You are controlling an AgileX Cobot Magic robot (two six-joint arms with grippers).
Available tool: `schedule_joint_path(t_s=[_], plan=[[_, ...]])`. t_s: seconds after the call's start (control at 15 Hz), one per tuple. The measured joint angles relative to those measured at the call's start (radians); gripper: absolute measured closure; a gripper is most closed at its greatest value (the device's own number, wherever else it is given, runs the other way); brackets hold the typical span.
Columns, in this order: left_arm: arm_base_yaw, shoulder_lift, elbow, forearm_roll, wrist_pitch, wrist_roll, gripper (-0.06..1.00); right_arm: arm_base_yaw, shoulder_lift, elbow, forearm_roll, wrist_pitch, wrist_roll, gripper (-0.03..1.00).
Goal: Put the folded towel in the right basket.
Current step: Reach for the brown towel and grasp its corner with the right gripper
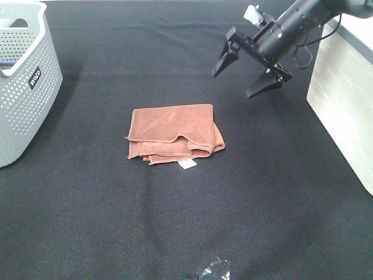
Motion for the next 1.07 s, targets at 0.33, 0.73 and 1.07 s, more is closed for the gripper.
schedule_joint_path(t_s=[0.33,0.73,1.07], plan=[[0.000,0.000,0.000,0.000,0.000,0.000,-0.05,0.018,0.004,0.089,-0.098,0.000,-0.001,0.01],[0.000,0.000,0.000,0.000,0.000,0.000,-0.05,0.021,0.013,0.176,-0.055,0.000,-0.048,0.01],[0.000,0.000,0.000,0.000,0.000,0.000,-0.05,0.024,0.052,0.174,0.000,0.005,-0.069,0.01]])
